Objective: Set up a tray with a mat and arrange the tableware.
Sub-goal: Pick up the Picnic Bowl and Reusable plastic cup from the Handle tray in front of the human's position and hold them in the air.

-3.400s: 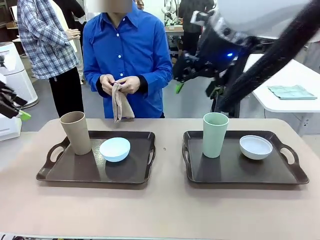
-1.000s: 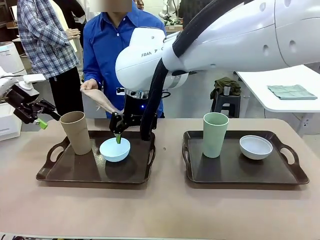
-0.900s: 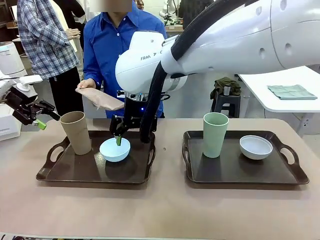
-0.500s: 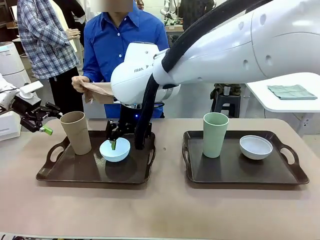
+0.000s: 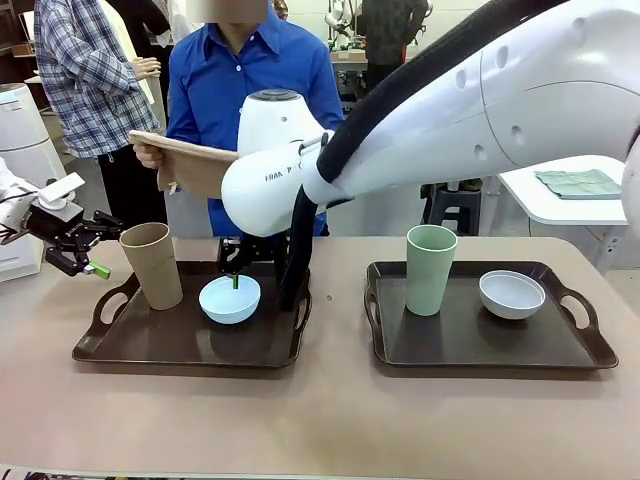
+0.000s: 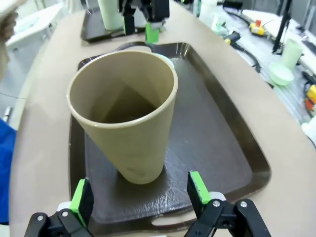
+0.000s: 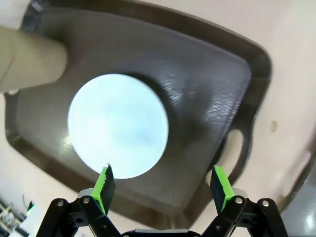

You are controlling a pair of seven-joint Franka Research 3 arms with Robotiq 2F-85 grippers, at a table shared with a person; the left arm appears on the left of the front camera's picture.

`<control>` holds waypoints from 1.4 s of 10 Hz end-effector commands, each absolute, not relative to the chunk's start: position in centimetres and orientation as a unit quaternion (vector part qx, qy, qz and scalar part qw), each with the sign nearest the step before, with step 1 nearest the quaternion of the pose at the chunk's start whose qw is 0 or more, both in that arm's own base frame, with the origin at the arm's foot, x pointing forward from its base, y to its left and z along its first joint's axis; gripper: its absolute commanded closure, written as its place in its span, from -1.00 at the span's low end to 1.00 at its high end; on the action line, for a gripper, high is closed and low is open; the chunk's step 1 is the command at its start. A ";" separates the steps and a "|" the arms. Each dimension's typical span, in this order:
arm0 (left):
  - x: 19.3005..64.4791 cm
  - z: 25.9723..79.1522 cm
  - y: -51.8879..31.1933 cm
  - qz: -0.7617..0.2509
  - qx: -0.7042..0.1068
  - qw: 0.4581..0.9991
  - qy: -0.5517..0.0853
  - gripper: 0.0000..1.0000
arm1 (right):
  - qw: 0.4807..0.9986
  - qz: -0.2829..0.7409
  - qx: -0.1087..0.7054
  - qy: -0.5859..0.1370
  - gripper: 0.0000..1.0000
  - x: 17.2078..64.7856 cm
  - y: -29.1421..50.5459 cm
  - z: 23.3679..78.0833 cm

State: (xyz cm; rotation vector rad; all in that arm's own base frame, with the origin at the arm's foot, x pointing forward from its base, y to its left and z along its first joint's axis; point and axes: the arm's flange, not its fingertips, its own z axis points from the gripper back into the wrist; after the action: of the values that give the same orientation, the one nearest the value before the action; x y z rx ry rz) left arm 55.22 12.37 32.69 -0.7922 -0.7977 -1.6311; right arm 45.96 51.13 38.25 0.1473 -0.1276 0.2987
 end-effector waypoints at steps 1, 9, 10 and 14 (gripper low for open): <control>54.2 32.2 11.0 -0.687 -0.310 0.534 -0.383 -1.00 | 0.991 0.114 0.048 -0.058 -1.00 46.3 52.1 37.1; 54.3 31.5 7.2 -0.667 -0.342 0.549 -0.370 -1.00 | 0.992 0.094 0.077 -0.047 -1.00 49.0 51.5 35.3; 54.3 31.4 6.7 -0.670 -0.343 0.548 -0.365 -1.00 | 0.991 0.093 0.080 -0.046 -1.00 49.3 51.5 35.1; 54.1 31.2 4.8 -0.672 -0.363 0.539 -0.355 -1.00 | 0.990 0.098 0.095 -0.025 -1.00 50.1 51.4 33.6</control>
State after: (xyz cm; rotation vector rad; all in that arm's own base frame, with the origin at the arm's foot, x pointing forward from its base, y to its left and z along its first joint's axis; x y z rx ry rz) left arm 54.87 5.15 30.86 -0.8630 -0.8786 -1.5937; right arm 49.58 51.35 33.75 0.1575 -0.0612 0.1818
